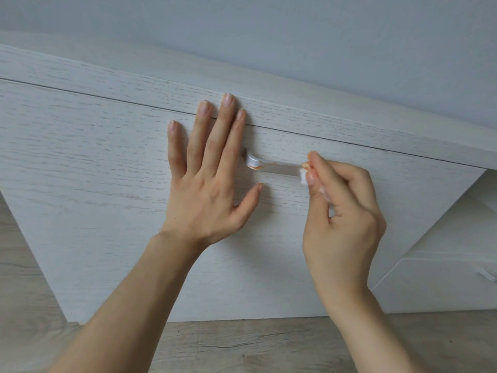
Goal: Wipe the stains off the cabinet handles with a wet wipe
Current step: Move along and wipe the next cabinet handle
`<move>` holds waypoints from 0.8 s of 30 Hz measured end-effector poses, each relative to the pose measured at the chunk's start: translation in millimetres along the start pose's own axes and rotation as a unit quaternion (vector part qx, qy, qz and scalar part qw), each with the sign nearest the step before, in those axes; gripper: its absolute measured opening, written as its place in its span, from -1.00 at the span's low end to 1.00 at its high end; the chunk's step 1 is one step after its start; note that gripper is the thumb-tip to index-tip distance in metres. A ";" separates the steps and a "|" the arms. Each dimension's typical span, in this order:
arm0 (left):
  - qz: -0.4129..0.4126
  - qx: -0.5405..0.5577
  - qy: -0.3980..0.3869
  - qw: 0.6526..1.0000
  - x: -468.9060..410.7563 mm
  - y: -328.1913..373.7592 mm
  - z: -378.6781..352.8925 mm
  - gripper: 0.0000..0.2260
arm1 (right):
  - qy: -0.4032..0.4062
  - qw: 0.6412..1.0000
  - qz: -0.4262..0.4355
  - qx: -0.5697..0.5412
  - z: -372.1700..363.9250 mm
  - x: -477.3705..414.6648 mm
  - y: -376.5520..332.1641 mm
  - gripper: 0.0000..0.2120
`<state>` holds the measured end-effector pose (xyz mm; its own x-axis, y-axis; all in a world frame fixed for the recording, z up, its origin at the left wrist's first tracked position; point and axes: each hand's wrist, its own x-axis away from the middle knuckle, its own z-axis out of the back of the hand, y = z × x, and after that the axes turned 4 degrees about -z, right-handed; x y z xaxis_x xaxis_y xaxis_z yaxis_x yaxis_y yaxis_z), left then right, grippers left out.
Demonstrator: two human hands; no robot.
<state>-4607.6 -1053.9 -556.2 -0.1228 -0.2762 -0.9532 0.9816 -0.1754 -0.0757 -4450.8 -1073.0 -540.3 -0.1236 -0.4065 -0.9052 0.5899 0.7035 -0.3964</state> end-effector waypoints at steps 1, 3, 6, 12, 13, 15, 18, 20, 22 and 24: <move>0.001 -0.001 0.002 1.000 0.1 0.5 -0.5 -0.28 | -0.006 1.000 0.010 0.001 0.0 -1.8 -0.3 -0.73; 0.000 0.001 0.004 1.000 -0.2 1.0 -1.2 -0.28 | 0.010 1.000 -0.012 0.005 1.1 -7.8 3.1 -0.77; -0.001 0.003 0.006 1.000 0.1 0.0 -1.2 -0.29 | 0.025 0.999 -0.036 0.011 1.2 -9.1 5.1 -0.77; -0.003 0.005 0.011 1.000 0.5 0.2 -1.4 -0.29 | 0.006 0.999 -0.031 -0.010 2.2 -2.5 1.3 -0.74; -0.002 0.006 0.010 1.000 0.4 -0.1 -1.5 -0.29 | 0.011 0.999 -0.041 -0.017 3.0 -2.1 0.0 -0.78; -0.004 0.008 0.010 1.000 0.4 -0.6 -1.7 -0.29 | 0.011 0.998 -0.052 -0.028 3.2 -2.1 -4.4 -0.82; -0.007 0.010 0.010 1.000 1.0 -0.6 -2.0 -0.30 | 0.014 0.996 -0.078 -0.037 2.5 -5.9 -6.3 -0.85; -0.005 0.011 0.012 1.000 0.7 -0.5 -2.2 -0.30 | 0.013 0.997 -0.073 -0.026 1.2 -8.0 -7.4 -0.88; -0.002 0.010 0.016 1.000 0.8 -0.6 -2.5 -0.30 | -0.003 0.999 -0.034 -0.001 0.5 -7.6 -9.7 -0.87; -0.002 0.009 0.018 1.000 1.5 -0.5 -2.8 -0.30 | -0.014 1.000 -0.009 0.015 2.6 -7.6 -9.2 -0.85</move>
<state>-4607.8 -1051.6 -558.4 -0.1201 -0.2411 -0.9630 0.9785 -0.1926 -0.0738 -4453.2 -1077.9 -529.4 -0.1123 -0.4344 -0.8937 0.6117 0.6785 -0.4067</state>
